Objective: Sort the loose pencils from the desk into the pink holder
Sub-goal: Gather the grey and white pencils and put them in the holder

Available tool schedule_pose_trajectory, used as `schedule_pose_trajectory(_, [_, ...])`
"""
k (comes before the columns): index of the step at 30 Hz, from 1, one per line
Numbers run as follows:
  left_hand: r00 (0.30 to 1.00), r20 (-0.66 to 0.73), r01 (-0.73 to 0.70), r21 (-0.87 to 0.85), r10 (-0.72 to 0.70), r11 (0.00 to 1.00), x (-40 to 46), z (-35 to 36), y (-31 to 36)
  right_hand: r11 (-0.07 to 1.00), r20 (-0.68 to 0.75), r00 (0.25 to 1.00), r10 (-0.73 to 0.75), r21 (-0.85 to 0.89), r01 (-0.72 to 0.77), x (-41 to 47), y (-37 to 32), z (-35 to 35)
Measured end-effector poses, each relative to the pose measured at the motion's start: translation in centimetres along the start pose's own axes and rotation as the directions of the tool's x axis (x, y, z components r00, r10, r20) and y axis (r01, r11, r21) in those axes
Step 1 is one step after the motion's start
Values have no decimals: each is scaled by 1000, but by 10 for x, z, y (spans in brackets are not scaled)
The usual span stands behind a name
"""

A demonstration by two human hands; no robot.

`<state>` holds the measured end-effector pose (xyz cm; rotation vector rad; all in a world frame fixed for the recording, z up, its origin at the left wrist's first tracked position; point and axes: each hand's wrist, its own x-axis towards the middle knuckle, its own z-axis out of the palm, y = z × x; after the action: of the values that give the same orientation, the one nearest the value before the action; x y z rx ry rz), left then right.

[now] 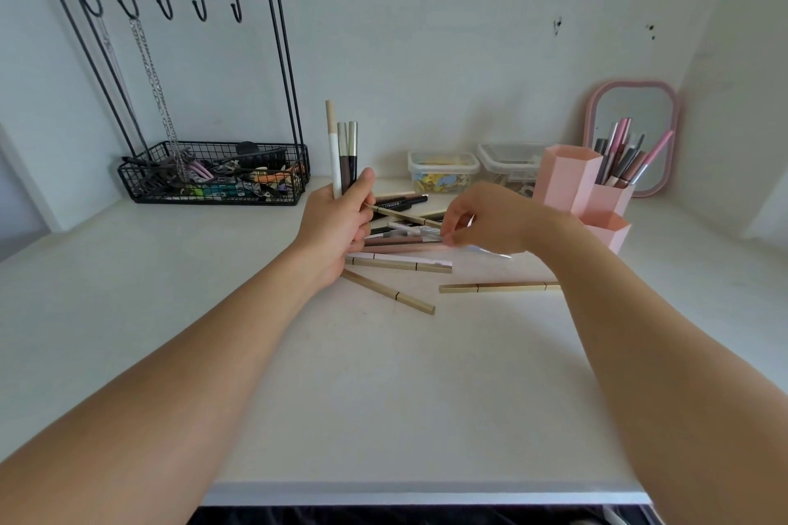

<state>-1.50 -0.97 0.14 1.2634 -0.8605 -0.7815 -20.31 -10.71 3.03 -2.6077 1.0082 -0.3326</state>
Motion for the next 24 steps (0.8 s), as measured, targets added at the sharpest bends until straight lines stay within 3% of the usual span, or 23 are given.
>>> schedule_pose_trajectory(2, [1000,8,4,5,-4,1000,0,0,1,996,-64,998,15,93,-9,0,-2,-3])
schedule_pose_trajectory(5, [999,35,41,-27,-41,999,-2,1,4,923,-140,989,54,385,5,-2,-12,-2])
schedule_pose_trajectory(10, [992,116,46,-43,-40,998,-5,4,5,601,-154,987,41,793,99,-1,-24,3])
schedule_pose_trajectory(15, [981,194,-29,44,19,999,-7,9,0,375,-123,992,-19,919,122,1,-29,9])
schedule_pose_trajectory(17, [979,196,-68,83,50,994,-7,11,-1,349,-133,990,-47,926,141,1,-33,14])
schedule_pose_trajectory(24, [972,212,-145,204,101,968,-8,14,-3,432,-199,980,21,885,171,1,-45,29])
